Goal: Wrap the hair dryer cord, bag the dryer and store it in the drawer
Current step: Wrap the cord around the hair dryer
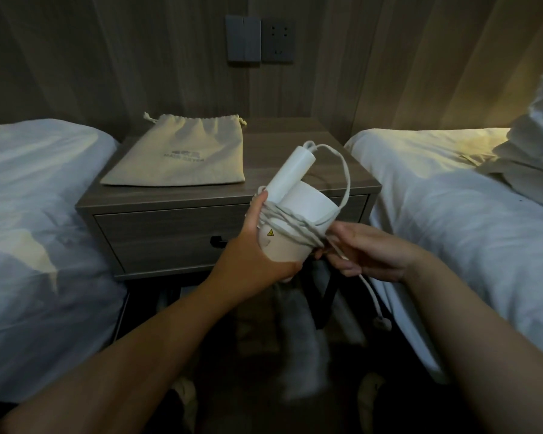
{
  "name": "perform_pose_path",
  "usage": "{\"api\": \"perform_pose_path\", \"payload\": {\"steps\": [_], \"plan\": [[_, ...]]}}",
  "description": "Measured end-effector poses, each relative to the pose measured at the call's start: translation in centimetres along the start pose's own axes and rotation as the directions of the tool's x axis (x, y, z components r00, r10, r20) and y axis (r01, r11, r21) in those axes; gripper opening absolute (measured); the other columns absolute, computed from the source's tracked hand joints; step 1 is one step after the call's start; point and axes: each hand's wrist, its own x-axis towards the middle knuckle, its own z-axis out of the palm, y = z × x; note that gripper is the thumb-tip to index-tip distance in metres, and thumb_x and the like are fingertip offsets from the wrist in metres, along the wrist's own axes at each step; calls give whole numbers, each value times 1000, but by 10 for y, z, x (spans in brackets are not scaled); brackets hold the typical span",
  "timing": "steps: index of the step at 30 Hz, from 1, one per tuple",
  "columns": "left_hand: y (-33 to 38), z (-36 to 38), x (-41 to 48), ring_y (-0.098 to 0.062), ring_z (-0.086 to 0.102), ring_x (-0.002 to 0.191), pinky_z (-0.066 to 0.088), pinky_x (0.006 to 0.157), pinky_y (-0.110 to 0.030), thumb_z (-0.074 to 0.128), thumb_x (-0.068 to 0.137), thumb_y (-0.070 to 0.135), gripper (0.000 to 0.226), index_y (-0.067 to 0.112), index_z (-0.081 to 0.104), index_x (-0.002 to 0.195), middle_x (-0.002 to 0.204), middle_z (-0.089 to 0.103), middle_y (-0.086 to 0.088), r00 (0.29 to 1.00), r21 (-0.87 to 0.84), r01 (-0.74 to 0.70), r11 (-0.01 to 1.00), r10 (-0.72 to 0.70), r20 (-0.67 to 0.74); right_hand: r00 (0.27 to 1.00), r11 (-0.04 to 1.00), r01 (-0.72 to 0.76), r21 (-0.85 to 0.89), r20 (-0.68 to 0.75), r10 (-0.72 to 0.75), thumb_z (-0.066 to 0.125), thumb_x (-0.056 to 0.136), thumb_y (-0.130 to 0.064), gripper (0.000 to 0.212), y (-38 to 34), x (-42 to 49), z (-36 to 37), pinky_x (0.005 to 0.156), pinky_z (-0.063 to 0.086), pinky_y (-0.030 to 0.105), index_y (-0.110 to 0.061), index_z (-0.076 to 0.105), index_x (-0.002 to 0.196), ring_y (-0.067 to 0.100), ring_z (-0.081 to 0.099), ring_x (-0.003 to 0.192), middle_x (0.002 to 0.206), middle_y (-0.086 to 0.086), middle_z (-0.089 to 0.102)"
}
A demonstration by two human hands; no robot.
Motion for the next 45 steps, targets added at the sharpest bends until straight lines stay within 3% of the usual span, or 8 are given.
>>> {"api": "perform_pose_path", "payload": {"steps": [7, 11, 21, 25, 32, 35, 41, 45], "plan": [[7, 0, -7, -2, 53, 99, 55, 88, -36, 82, 63, 25, 118, 55, -2, 139, 120, 39, 20, 1000, 150, -16, 989, 15, 6, 973, 990, 51, -134, -215, -79, 75, 46, -70, 63, 3, 3, 14, 37, 24, 16, -16, 54, 71, 7, 31, 44, 52, -4, 41], [10, 0, -10, -5, 53, 102, 50, 89, -29, 82, 63, 27, 119, 61, -8, 132, 117, 41, 21, 998, 195, -51, 980, 56, -20, 964, 960, 29, -277, -247, -100, 55, 73, -60, 51, -3, 0, 20, 37, 24, 17, -10, 52, 72, 4, 33, 40, 44, -8, 53], [11, 0, -5, -8, 52, 100, 45, 84, -25, 81, 65, 33, 119, 50, -8, 142, 128, 47, 12, 987, 299, -56, 953, 98, -124, 899, 913, 39, -407, -383, -210, 47, 76, -57, 40, -16, 1, 38, 42, 27, 20, -22, 53, 56, 11, 32, 43, 57, 3, 45], [6, -9, -2, -22, 58, 109, 51, 90, -38, 79, 64, 37, 115, 42, -2, 146, 133, 52, -6, 953, 541, -111, 834, 244, -180, 884, 880, -26, -474, -422, -201, 40, 95, -41, 43, -12, 9, 47, 38, 28, 17, -14, 50, 62, 5, 33, 33, 39, -7, 46], [-1, -23, 4, -29, 64, 86, 55, 74, -43, 65, 63, 44, 101, 30, 11, 147, 104, 63, -12, 891, 785, -151, 601, 426, -155, 932, 879, -78, -470, -347, -102, 41, 98, -24, 24, -11, 10, 49, 39, 30, 24, -11, 58, 86, 15, 37, 37, 56, 0, 56], [-4, -32, 7, -28, 62, 84, 53, 73, -43, 64, 66, 44, 97, 26, 14, 148, 101, 63, -14, 877, 826, -156, 542, 460, -136, 931, 826, -151, -543, -359, -66, 45, 94, -6, 19, -15, 4, 45, 34, 33, 21, -5, 62, 102, 12, 39, 32, 59, 4, 55], [-5, -45, 11, -32, 58, 81, 50, 71, -44, 73, 65, 38, 102, 30, 12, 147, 97, 59, -16, 903, 879, -106, 465, 416, -111, 918, 673, -284, -683, -396, -14, 56, 88, -8, 12, -30, -7, 41, 35, 35, 19, -11, 68, 88, 7, 42, 31, 46, 0, 54], [-5, -46, 11, -33, 56, 74, 45, 67, -40, 75, 61, 35, 104, 29, 16, 146, 89, 57, -16, 909, 890, -107, 444, 407, -94, 918, 493, -186, -850, -330, -222, 59, 86, -10, 17, -34, -9, 46, 65, 47, 23, -21, 71, 92, 4, 57, 61, 67, -5, 64]]}}
